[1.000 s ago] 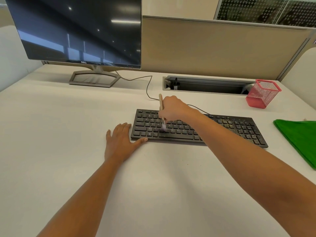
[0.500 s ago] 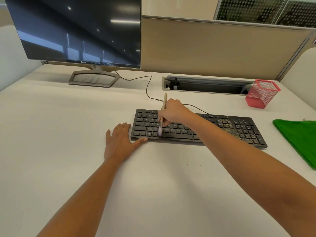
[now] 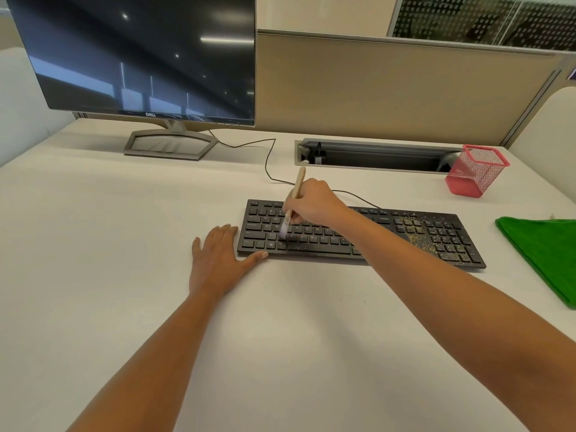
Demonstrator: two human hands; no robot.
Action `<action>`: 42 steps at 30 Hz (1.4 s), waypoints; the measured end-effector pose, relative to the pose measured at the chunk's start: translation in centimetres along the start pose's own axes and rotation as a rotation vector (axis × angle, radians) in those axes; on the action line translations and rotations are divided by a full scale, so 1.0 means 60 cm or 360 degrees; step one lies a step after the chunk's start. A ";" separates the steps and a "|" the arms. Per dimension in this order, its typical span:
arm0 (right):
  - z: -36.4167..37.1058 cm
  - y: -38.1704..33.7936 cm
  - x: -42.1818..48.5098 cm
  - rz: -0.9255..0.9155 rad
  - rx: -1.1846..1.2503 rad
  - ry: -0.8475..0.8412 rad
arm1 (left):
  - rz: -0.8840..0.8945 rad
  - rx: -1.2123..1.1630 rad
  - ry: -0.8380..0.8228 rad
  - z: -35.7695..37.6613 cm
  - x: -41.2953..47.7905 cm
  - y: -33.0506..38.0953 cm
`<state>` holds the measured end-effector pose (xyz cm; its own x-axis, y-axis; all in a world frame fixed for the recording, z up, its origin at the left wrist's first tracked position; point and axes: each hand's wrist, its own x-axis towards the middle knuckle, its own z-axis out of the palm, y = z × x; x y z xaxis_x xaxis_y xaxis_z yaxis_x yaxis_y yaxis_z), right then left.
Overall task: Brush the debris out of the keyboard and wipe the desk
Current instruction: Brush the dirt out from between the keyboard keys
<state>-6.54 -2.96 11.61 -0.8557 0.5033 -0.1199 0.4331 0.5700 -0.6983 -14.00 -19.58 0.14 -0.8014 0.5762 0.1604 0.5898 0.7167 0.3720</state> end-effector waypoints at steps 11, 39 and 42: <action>-0.017 0.002 -0.011 -0.0057 -0.0688 -0.0234 | -0.0008 0.0012 -0.0026 0.001 0.001 -0.001; -0.010 0.010 -0.017 0.0117 -0.0373 -0.0186 | -0.0005 -0.0015 -0.0010 0.001 0.001 -0.001; -0.020 0.004 -0.015 0.0152 -0.0318 -0.0158 | -0.0003 -0.0014 -0.0003 0.001 0.001 -0.001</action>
<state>-5.32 -2.49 12.41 -0.8277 0.5003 -0.2542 0.5521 0.6451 -0.5282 -14.06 -19.55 0.06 -0.8021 0.5758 0.1582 0.5877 0.7141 0.3804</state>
